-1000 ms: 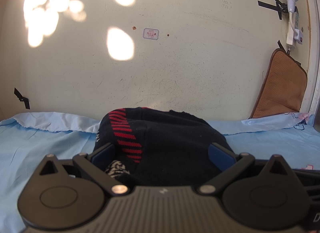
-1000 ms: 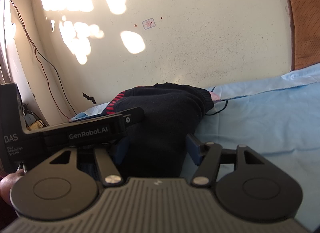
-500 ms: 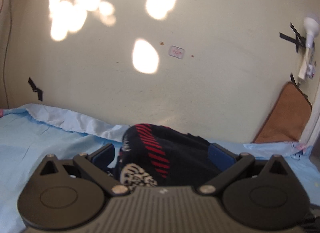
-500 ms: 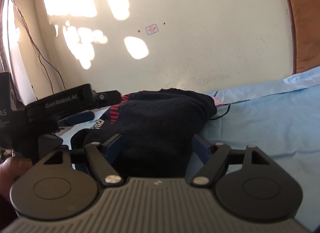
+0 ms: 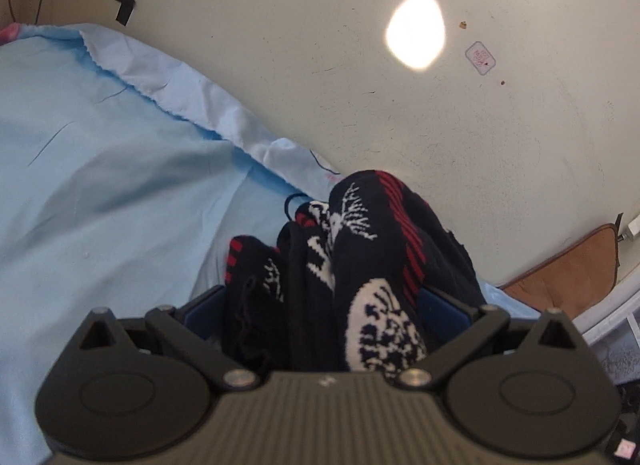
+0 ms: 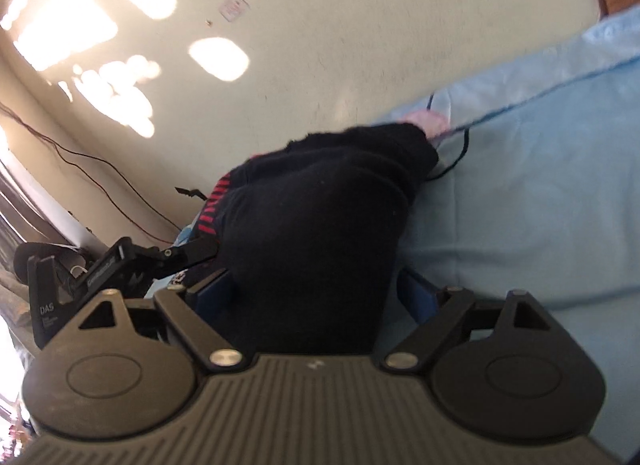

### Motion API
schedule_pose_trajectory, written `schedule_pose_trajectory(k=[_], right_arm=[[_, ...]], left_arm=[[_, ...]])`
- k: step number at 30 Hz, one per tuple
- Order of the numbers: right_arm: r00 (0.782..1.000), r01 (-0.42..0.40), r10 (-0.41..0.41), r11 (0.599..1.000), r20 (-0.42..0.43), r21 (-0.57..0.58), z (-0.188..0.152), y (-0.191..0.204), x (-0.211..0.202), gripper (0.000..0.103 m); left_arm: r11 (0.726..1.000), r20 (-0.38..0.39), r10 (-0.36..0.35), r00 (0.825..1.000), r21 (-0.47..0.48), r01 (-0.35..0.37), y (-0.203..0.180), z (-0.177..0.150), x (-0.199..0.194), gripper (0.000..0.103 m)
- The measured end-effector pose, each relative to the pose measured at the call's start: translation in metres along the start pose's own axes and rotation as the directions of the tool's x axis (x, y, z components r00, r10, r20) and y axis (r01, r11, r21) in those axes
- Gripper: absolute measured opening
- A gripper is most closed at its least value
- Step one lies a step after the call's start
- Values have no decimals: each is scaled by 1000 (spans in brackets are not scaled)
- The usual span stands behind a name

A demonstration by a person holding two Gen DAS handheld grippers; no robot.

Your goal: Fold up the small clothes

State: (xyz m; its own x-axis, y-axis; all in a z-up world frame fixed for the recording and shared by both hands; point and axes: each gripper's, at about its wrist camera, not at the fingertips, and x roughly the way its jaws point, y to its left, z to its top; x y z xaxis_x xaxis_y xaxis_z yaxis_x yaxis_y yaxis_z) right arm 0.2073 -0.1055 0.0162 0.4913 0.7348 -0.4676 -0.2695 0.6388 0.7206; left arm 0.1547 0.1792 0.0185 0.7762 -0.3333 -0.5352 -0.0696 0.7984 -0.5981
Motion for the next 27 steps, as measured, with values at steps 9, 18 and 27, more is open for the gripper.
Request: schedule_pose_trajectory(k=[9, 18, 27], right_arm=[[997, -35, 46, 985, 61, -170, 4, 42, -7, 52], [957, 45, 39, 959, 288, -281, 45, 20, -80, 52], [973, 140, -131, 989, 192, -36, 39, -69, -52, 76]], left_arm=[[984, 49, -167, 985, -51, 170, -19, -6, -6, 102], [969, 8, -238, 971, 69, 237, -129, 14, 50, 102], [992, -73, -12, 997, 124, 21, -133, -31, 111, 103]])
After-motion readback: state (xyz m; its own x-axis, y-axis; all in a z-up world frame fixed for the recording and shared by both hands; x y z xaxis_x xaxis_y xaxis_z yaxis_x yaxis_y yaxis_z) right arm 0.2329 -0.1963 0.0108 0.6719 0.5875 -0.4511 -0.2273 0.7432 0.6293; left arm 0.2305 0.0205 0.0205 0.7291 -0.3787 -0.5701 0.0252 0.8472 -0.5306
